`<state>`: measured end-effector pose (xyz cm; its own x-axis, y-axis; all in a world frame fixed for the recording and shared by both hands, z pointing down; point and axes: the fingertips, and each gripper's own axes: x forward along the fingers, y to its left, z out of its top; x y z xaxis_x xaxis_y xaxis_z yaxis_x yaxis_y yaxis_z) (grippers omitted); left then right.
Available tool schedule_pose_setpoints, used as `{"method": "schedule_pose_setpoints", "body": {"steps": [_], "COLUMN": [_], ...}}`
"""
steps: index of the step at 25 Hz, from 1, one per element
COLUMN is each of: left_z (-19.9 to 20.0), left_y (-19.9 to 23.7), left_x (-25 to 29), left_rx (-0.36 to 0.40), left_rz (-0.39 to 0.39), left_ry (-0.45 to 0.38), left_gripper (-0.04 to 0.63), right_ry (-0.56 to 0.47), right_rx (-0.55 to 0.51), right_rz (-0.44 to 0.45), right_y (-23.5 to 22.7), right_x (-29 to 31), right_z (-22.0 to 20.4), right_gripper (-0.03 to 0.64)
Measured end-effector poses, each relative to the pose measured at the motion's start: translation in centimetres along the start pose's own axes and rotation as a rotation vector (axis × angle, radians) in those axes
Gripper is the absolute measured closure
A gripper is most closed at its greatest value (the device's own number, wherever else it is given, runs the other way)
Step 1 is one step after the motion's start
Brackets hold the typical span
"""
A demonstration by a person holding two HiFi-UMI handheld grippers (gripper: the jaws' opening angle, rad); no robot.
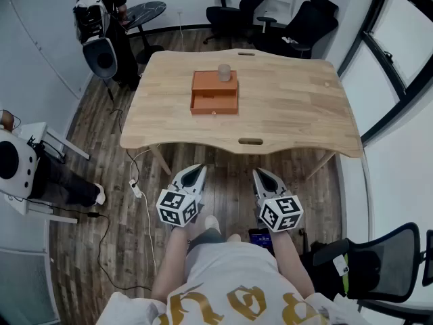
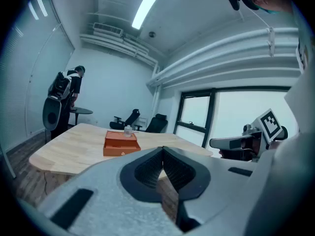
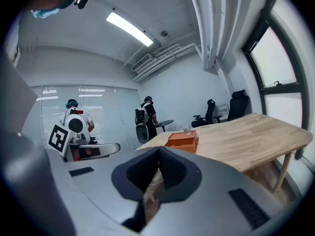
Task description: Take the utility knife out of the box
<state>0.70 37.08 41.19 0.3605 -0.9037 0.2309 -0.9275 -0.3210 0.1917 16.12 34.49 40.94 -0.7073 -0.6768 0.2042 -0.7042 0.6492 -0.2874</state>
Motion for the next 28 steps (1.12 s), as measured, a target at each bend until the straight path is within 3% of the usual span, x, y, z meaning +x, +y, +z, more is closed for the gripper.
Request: {"method": "schedule_pose_setpoints", "body": {"steps": [8, 16, 22, 28], "left_z": [-0.4, -0.5, -0.7, 0.5], "left_y": [0.0, 1.3, 3.1, 7.1], "left_x": [-0.6, 0.5, 3.7, 10.2], "left_rx": [0.002, -0.019, -0.033, -0.037], "left_rz": [0.029, 0.053, 0.049, 0.03], "left_ry": [0.002, 0.01, 0.02, 0.023], "left_gripper": [0.586, 0.586, 0.586, 0.586], "right_ry": [-0.024, -0.02, 0.001, 0.02], "right_rx": [0.005, 0.083, 0.093, 0.099], "right_rz": [-0.032, -0.042, -0.059, -0.097], "right_y": [-1.3, -3.3, -5.6, -9.8], "right_x": [-0.5, 0.3, 3.0, 8.4], "right_z": [0.4, 0.1, -0.3, 1.0], "right_gripper": [0.606, 0.606, 0.606, 0.606]}}
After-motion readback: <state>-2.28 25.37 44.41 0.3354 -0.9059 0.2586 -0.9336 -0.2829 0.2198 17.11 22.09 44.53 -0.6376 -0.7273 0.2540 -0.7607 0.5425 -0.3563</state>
